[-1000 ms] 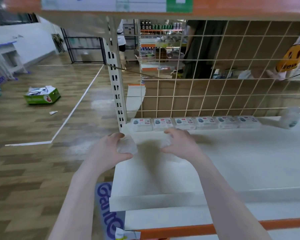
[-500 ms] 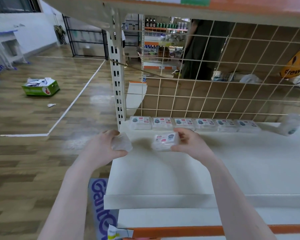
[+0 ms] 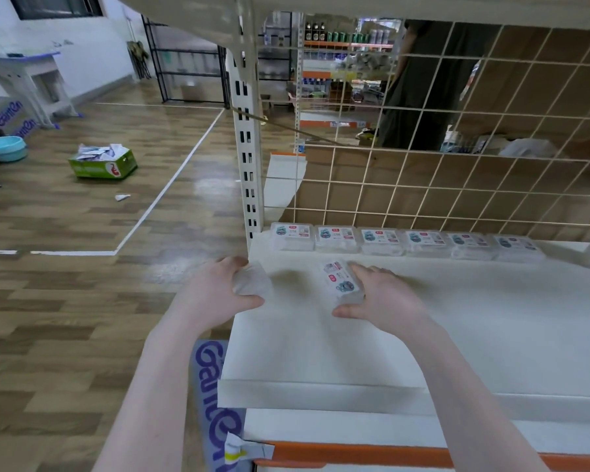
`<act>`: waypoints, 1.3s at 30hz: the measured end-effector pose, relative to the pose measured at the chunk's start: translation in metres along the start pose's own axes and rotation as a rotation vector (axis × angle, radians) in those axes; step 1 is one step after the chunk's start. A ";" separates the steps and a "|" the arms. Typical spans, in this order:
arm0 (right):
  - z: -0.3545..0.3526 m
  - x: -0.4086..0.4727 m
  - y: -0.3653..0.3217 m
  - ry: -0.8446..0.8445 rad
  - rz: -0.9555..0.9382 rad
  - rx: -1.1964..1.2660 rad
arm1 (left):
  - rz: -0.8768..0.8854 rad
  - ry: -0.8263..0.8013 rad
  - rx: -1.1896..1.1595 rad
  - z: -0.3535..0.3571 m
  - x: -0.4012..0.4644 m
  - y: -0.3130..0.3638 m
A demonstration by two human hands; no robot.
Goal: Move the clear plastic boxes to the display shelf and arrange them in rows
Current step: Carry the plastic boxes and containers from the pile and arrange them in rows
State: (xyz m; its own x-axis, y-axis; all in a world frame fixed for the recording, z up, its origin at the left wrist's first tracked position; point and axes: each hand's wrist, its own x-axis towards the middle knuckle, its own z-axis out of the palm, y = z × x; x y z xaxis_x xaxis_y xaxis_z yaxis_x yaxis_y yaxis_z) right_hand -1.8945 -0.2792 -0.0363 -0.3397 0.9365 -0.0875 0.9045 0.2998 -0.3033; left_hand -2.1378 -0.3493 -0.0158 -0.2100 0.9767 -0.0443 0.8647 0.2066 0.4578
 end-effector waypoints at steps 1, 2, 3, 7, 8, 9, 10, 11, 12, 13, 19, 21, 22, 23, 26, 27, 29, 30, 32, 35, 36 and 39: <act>-0.001 -0.002 -0.002 -0.001 -0.019 -0.034 | -0.008 0.001 -0.009 -0.001 0.000 -0.001; -0.003 -0.003 -0.004 0.008 -0.038 -0.064 | -0.012 0.003 -0.015 -0.001 -0.001 -0.002; -0.006 -0.003 -0.003 0.021 -0.058 -0.086 | -0.015 0.007 -0.015 -0.002 -0.001 -0.003; -0.019 0.006 0.005 -0.083 -0.200 0.051 | -0.033 0.014 -0.008 -0.002 -0.003 -0.007; -0.022 0.009 0.006 -0.142 -0.243 0.103 | -0.038 0.014 -0.003 -0.002 -0.004 -0.007; -0.023 0.012 0.007 -0.193 -0.279 0.129 | -0.040 0.014 0.005 -0.002 -0.004 -0.008; -0.022 0.015 0.008 -0.225 -0.304 0.134 | -0.040 0.016 0.011 -0.002 -0.004 -0.009; -0.021 0.018 0.009 -0.233 -0.315 0.135 | -0.040 0.019 0.010 -0.002 -0.004 -0.010; -0.019 0.020 0.009 -0.225 -0.314 0.141 | -0.039 0.021 0.006 -0.002 -0.005 -0.010; -0.018 0.021 0.008 -0.209 -0.309 0.149 | -0.040 0.022 0.003 -0.002 -0.005 -0.011; -0.008 0.017 0.000 -0.099 -0.305 -0.030 | -0.041 0.015 0.006 -0.004 -0.007 -0.012; -0.002 0.014 -0.007 -0.029 -0.292 -0.128 | -0.045 0.013 -0.001 -0.004 -0.007 -0.013; 0.004 0.012 -0.010 0.022 -0.276 -0.176 | -0.047 0.013 -0.005 -0.004 -0.008 -0.014; 0.010 0.010 -0.013 0.093 -0.263 -0.206 | -0.048 0.015 -0.007 -0.004 -0.008 -0.014; 0.022 0.010 -0.019 0.218 -0.259 -0.154 | -0.040 0.016 0.000 -0.006 -0.008 -0.014; 0.021 0.010 -0.020 0.187 -0.249 -0.123 | -0.042 0.013 0.000 -0.006 -0.008 -0.015; 0.016 0.010 -0.019 0.054 -0.243 -0.014 | -0.043 0.010 0.001 -0.006 -0.008 -0.017; 0.012 0.010 -0.016 -0.012 -0.241 0.020 | -0.042 0.010 0.000 -0.006 -0.009 -0.018; 0.004 0.009 -0.012 -0.091 -0.248 -0.025 | -0.047 0.013 -0.005 -0.006 -0.009 -0.020; -0.002 0.009 -0.011 -0.083 -0.262 -0.090 | -0.053 0.019 -0.014 -0.005 -0.009 -0.021; -0.001 0.010 -0.012 -0.057 -0.259 -0.096 | -0.052 0.022 -0.020 -0.004 -0.008 -0.022; 0.006 0.012 -0.020 0.016 -0.232 -0.114 | -0.058 0.021 -0.037 -0.004 -0.009 -0.024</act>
State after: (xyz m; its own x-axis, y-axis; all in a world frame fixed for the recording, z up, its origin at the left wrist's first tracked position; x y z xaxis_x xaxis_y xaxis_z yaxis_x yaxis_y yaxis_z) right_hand -1.9182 -0.2749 -0.0373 -0.5384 0.8426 -0.0132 0.8263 0.5248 -0.2044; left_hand -2.1583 -0.3633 -0.0230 -0.2690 0.9617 -0.0537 0.8335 0.2603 0.4873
